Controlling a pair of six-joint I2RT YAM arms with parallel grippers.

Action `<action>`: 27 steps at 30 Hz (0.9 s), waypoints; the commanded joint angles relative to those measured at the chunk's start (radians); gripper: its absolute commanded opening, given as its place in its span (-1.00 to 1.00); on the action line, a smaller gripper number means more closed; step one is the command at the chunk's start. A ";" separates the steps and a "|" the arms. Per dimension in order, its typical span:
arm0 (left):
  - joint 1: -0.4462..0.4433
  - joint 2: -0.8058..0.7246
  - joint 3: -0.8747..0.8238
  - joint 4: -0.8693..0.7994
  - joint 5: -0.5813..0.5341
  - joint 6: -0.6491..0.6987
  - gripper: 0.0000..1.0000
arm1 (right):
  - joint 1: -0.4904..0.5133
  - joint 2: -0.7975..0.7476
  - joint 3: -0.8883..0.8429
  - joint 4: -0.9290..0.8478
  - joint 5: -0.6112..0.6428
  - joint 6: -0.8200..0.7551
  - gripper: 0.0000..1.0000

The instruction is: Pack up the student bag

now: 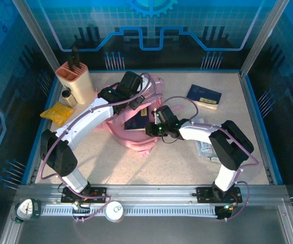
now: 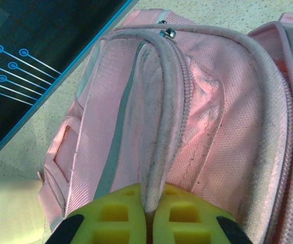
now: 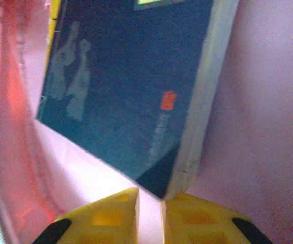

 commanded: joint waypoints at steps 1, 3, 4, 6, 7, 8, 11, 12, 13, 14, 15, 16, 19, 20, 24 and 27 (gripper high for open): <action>0.001 -0.067 0.014 0.101 0.022 -0.021 -1.00 | 0.003 0.064 0.095 0.020 0.081 -0.034 -0.70; 0.001 -0.073 0.005 0.106 0.025 -0.026 -1.00 | -0.001 0.095 0.144 0.014 0.112 -0.021 -0.72; 0.001 -0.078 0.000 0.110 0.024 -0.030 -1.00 | 0.001 0.106 0.161 0.028 0.121 -0.023 -0.72; 0.001 -0.084 -0.003 0.106 0.029 -0.038 -1.00 | 0.003 0.123 0.187 0.050 0.126 -0.036 -0.72; 0.001 -0.088 -0.007 0.106 0.028 -0.042 -1.00 | 0.004 0.129 0.198 0.056 0.110 -0.046 -0.72; 0.001 -0.092 -0.015 0.111 0.025 -0.045 -1.00 | 0.008 0.130 0.203 0.056 0.098 -0.056 -0.71; 0.001 -0.103 -0.036 0.121 0.027 -0.047 -1.00 | 0.017 0.089 0.156 0.033 0.127 -0.057 -0.64; 0.002 -0.103 -0.041 0.123 0.029 -0.047 -1.00 | 0.016 0.063 0.125 0.040 0.129 -0.053 -0.58; 0.002 -0.102 -0.047 0.124 0.030 -0.049 -1.00 | 0.015 0.028 0.085 0.053 0.124 -0.056 -0.52; 0.002 -0.103 -0.055 0.127 0.032 -0.051 -1.00 | 0.017 -0.012 0.043 0.061 0.123 -0.061 -0.48; 0.002 -0.103 -0.061 0.129 0.034 -0.056 -1.00 | 0.019 -0.050 0.008 0.059 0.122 -0.064 -0.45; 0.001 -0.104 -0.067 0.127 0.038 -0.062 -1.00 | 0.019 -0.098 -0.027 0.049 0.122 -0.068 -0.42; 0.002 -0.114 -0.101 0.120 0.060 -0.101 -1.00 | 0.020 -0.241 -0.099 -0.006 0.140 -0.088 -0.29; 0.001 -0.121 -0.128 0.131 0.075 -0.112 -1.00 | 0.015 -0.288 -0.138 -0.041 0.152 -0.091 -0.25; -0.003 -0.145 -0.260 0.214 0.129 -0.161 -1.00 | -0.030 -0.419 -0.178 -0.178 0.199 -0.097 -0.20; -0.013 -0.135 -0.301 0.211 0.160 -0.207 -1.00 | -0.112 -0.487 -0.197 -0.235 0.203 -0.099 -0.18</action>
